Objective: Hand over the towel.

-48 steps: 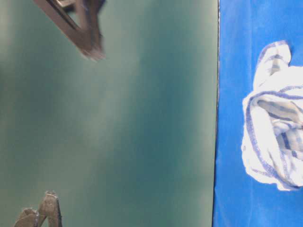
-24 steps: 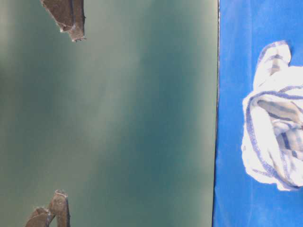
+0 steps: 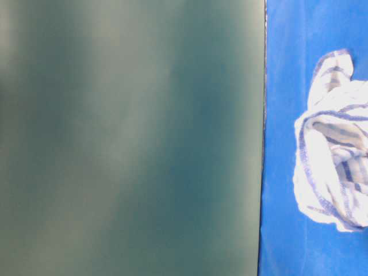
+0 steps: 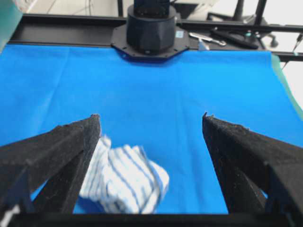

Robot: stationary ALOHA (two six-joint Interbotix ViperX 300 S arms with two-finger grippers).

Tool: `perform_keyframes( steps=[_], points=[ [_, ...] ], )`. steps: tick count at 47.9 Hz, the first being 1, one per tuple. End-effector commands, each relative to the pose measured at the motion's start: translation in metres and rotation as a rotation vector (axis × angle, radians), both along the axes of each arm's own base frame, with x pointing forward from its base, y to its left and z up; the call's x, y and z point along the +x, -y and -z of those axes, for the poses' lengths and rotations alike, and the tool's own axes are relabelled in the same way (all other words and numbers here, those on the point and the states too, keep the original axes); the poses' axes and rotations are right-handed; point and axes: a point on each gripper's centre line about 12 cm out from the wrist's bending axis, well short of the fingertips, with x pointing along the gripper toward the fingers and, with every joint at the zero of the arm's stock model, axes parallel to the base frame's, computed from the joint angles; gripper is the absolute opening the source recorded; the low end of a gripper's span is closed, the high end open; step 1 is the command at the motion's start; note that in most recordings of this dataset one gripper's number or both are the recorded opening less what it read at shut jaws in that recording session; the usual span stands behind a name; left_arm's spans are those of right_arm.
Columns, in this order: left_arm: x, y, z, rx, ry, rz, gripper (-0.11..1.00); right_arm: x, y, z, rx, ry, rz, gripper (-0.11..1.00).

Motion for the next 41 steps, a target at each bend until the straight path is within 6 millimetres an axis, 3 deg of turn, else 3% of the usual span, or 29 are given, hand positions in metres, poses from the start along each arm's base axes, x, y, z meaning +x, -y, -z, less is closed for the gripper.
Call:
perform_keyframes(
  steps=[1,9,20,27,41],
  points=[
    [-0.019,0.000,0.000,0.003,0.037,0.000,0.91,-0.021,-0.001,0.009,-0.011,0.047,0.002,0.69],
    [-0.050,0.000,0.028,-0.006,0.026,0.001,0.91,-0.044,-0.001,0.041,-0.014,0.062,0.005,0.69],
    [-0.074,0.000,0.068,-0.020,0.002,0.003,0.91,-0.050,0.001,0.082,0.009,0.005,0.022,0.69],
    [-0.078,0.000,0.080,-0.023,0.005,0.004,0.91,-0.047,0.003,0.090,0.024,-0.008,0.036,0.68],
    [-0.079,0.000,0.081,-0.023,0.003,0.005,0.91,-0.047,0.003,0.089,0.023,0.000,0.037,0.66]
  ],
)
